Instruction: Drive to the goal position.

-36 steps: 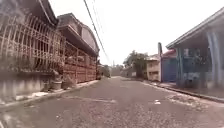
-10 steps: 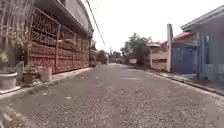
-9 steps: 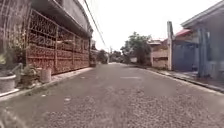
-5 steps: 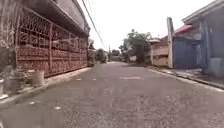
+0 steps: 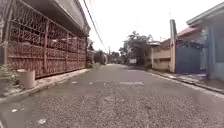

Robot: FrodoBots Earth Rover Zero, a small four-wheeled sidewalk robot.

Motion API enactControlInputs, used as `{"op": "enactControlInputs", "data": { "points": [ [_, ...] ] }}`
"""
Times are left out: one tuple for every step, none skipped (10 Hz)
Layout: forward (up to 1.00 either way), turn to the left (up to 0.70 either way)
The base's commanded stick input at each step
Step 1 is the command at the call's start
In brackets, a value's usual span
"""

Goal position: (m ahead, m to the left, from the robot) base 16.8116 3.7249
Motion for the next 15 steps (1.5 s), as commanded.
{"op": "enactControlInputs", "data": {
  "points": [
    [0.70, 0.01],
    [0.70, 0.00],
    [0.70, 0.00],
    [0.70, 0.00],
    [0.70, 0.00],
    [0.70, 0.00],
    [0.70, 0.00],
    [0.70, 0.00],
    [0.70, 0.00],
    [0.70, 0.00],
    [0.70, 0.00],
    [0.70, 0.00],
    [0.70, 0.00],
    [0.70, 0.00],
    [0.70, 0.00]
  ]
}}
